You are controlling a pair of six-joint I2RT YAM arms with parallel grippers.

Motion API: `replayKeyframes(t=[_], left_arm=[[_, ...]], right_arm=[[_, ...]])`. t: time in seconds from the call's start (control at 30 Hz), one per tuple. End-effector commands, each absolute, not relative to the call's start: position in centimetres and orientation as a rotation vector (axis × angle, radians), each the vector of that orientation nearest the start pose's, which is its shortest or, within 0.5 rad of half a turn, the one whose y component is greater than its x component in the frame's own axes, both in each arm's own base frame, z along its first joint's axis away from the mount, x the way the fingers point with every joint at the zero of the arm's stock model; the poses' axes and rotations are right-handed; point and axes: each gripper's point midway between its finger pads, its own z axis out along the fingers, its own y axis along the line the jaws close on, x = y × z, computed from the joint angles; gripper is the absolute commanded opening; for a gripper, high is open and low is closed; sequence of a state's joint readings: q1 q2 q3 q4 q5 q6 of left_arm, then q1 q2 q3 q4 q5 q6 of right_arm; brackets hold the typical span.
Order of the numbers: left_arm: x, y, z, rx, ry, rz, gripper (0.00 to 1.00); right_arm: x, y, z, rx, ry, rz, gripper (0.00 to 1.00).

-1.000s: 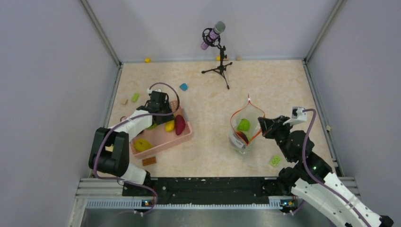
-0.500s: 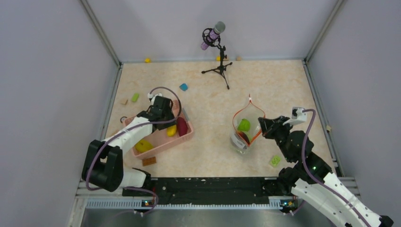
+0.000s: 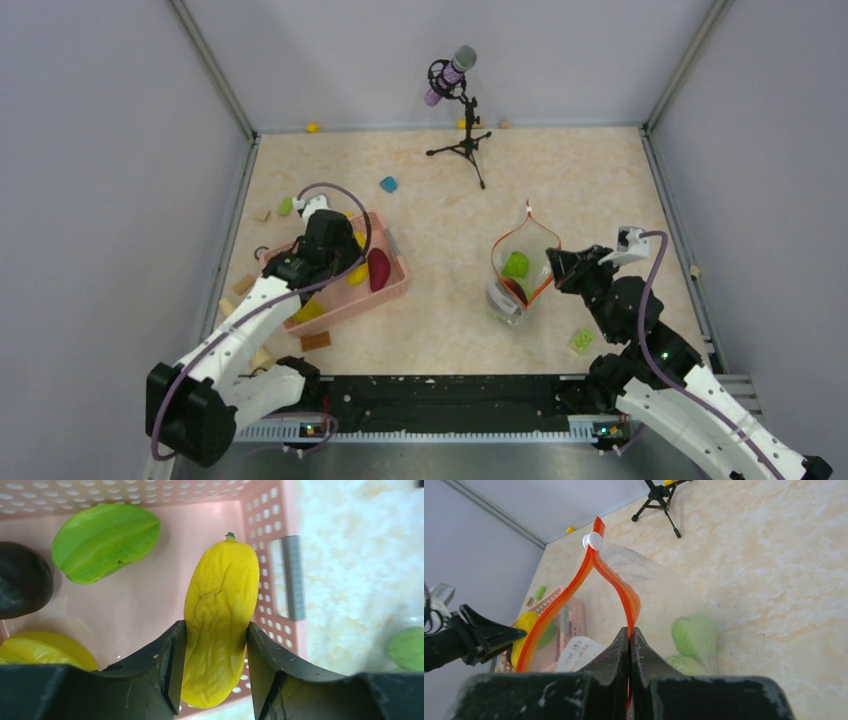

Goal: Place the food in the zip-top bag and seal the zipper
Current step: Pick up the fake fruit from the bin.

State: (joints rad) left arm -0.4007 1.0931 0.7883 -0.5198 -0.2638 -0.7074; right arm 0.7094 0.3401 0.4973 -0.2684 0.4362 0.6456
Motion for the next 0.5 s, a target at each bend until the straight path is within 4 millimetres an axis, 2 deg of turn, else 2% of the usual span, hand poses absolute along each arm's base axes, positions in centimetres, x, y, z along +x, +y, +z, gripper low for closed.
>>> replayKeyframes(t=[0.0,0.13,0.2,0.3,0.47], left_arm=[[27.8,-10.2,17.0,-0.435,2.153,-0.323,0.00],[27.3,-10.2,20.0,-0.392,2.041,-0.401,0.00],[27.0,-11.3,21.4,-0.326,1.996,-0.488,0.00],[26.4,-14.2,24.3,-0.175,1.916,-0.676,0.00],[23.5,-20.9,29.4,0.209,1.742,-1.062,0.00]], right_arm=[[21.8,11.9,25.5,0.271,1.629,0.678,0.00],[21.7,12.3,25.6,0.248,1.627,0.692,0.00],[21.6,12.5,25.7,0.234,1.623,0.701,0.00],[21.5,13.0,25.9,0.206,1.616,0.725,0.00],[21.3,13.7,26.1,0.165,1.613,0.751,0.00]])
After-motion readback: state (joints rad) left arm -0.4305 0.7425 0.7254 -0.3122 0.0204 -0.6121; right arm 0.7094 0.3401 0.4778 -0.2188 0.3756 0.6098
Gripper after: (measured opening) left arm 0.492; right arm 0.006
